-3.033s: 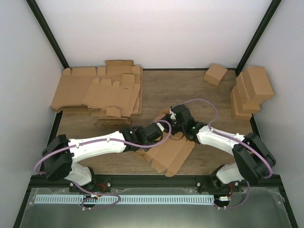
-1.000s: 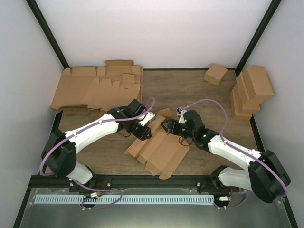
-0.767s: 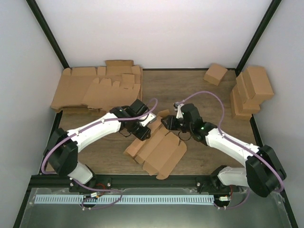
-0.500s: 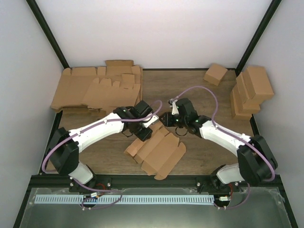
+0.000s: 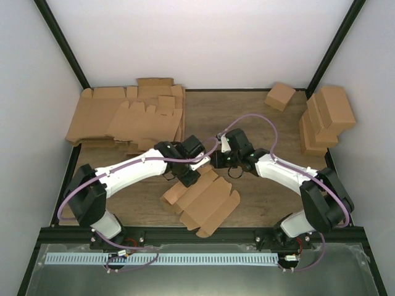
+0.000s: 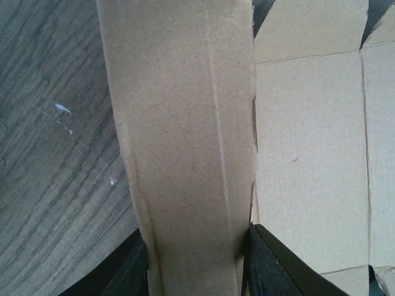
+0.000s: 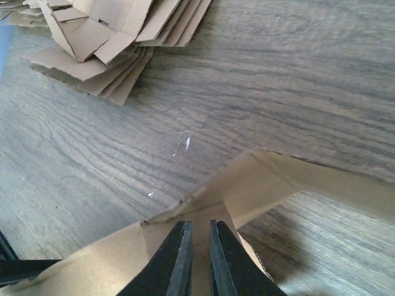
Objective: Fold the paper box
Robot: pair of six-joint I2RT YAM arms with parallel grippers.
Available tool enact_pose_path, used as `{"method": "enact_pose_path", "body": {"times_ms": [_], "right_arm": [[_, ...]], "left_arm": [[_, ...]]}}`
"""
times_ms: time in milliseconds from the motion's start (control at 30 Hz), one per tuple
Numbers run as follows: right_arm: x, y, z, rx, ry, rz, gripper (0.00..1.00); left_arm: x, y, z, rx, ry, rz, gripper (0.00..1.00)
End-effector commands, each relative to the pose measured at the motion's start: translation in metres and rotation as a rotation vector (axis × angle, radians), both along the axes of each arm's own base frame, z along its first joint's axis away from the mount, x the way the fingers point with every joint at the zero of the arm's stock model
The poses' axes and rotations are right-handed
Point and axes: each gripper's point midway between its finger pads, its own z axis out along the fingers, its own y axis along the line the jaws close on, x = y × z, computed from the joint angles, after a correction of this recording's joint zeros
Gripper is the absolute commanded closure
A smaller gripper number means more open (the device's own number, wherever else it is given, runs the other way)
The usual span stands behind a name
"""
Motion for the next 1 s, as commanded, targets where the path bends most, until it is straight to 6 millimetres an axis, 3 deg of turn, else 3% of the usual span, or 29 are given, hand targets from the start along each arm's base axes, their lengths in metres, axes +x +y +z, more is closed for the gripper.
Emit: {"method": "enact_pose_path", "body": {"times_ms": [0, 300, 533, 767, 867, 933, 967], "right_arm": [[-0.018, 0.004, -0.007, 0.036, 0.062, 0.063, 0.90], [-0.035, -0.005, -0.029, 0.019, 0.146, 0.043, 0.90], [-0.046, -0.007, -0.031, 0.028, 0.171, 0.063, 0.90], [-0.024, -0.031, -0.025, -0.114, 0.046, -0.019, 0.86], [-0.013, -0.042, -0.018, -0.190, -0.056, -0.026, 0.76], [-0.008, -0.046, -0.010, -0.216, -0.131, -0.008, 0.58], [-0.005, -0.049, -0.007, -0.232, -0.164, -0.015, 0.54]], "left_arm": [[0.004, -0.017, 0.011, 0.002, -0.078, -0.059, 0.60], [-0.006, -0.025, -0.002, 0.066, -0.122, -0.097, 0.60], [-0.010, -0.029, -0.005, 0.049, -0.134, -0.105, 0.60], [-0.013, -0.026, -0.016, 0.073, -0.122, -0.109, 0.60], [-0.012, -0.024, -0.020, 0.087, -0.127, -0.109, 0.60], [-0.011, -0.022, -0.020, 0.094, -0.133, -0.106, 0.60], [-0.011, -0.022, -0.019, 0.098, -0.138, -0.105, 0.60]]}}
